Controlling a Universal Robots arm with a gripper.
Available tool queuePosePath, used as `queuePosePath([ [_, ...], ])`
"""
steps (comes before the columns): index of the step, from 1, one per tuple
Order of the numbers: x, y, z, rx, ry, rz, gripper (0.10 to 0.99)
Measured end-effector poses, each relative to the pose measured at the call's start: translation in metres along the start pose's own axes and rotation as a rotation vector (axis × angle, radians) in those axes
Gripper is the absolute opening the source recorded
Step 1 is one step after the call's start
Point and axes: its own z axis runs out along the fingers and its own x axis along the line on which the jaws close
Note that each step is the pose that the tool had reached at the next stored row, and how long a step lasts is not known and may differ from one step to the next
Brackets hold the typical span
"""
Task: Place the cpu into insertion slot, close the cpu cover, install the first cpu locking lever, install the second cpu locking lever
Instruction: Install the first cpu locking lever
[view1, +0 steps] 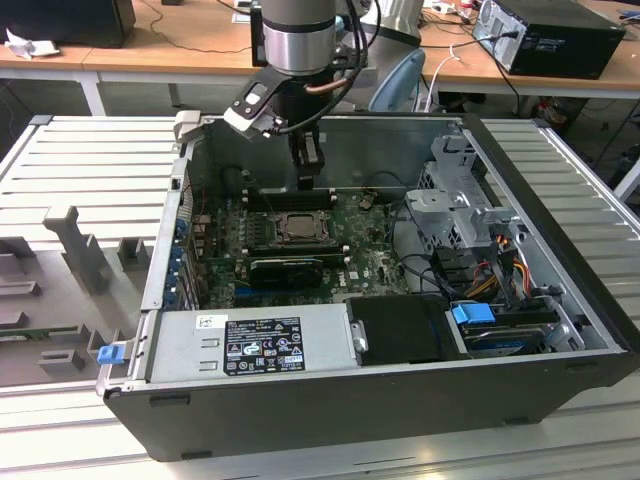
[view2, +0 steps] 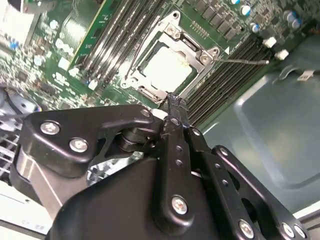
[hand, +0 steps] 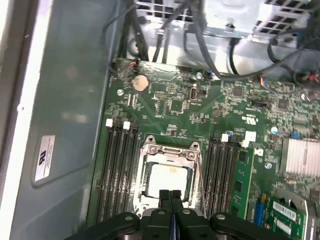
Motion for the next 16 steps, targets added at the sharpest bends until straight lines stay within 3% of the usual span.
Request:
queuePosePath([
  [3, 0.0000, -0.0001, 0.0005, 0.000, 0.0050, -0.075, 0.106],
  [5, 0.0000, -0.0001, 0.0009, 0.005, 0.0025, -0.114, 0.106],
  [8, 0.0000, -0.0001, 0.0010, 0.030, -0.0390, -0.155, 0.106],
  [9, 0.0000, -0.0001, 0.0011, 0.043, -0.0594, -0.175, 0.106],
  [11, -0.0001, -0.0001, 0.0010, 0.046, -0.0515, -0.231, 0.106],
  [13, 0.0000, 0.0000, 0.0011, 0.038, 0.0147, -0.236, 0.106],
  [14, -0.0001, 0.0000, 0.0011, 0.036, 0.0250, -0.236, 0.106],
  [16, -0.0001, 0.0000, 0.0012, 0.044, 0.0292, -0.269, 0.106],
])
